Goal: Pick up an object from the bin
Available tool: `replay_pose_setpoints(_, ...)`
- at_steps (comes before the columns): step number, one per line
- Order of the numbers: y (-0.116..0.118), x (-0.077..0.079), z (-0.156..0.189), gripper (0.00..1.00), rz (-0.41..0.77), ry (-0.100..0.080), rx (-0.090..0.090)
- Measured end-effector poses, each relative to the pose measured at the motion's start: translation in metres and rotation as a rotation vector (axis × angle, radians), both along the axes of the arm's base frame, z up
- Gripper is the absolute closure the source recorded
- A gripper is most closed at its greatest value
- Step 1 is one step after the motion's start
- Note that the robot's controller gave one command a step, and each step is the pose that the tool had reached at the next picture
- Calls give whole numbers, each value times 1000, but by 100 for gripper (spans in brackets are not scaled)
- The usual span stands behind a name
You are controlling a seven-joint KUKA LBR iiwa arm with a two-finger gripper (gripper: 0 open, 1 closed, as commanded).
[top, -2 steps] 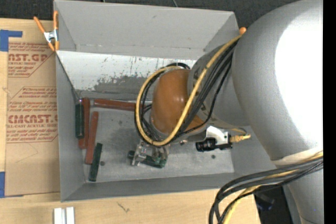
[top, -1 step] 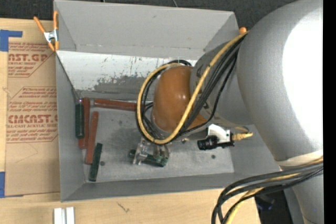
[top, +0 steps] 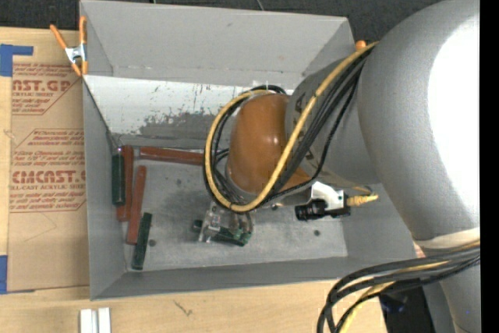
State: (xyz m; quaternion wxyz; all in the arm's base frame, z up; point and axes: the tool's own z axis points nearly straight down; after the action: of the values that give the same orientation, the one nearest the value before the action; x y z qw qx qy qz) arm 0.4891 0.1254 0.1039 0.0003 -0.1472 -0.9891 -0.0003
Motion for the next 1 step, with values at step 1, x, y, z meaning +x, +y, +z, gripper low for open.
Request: replay_pose_setpoints(1,0,0,8,100,0,0,0)
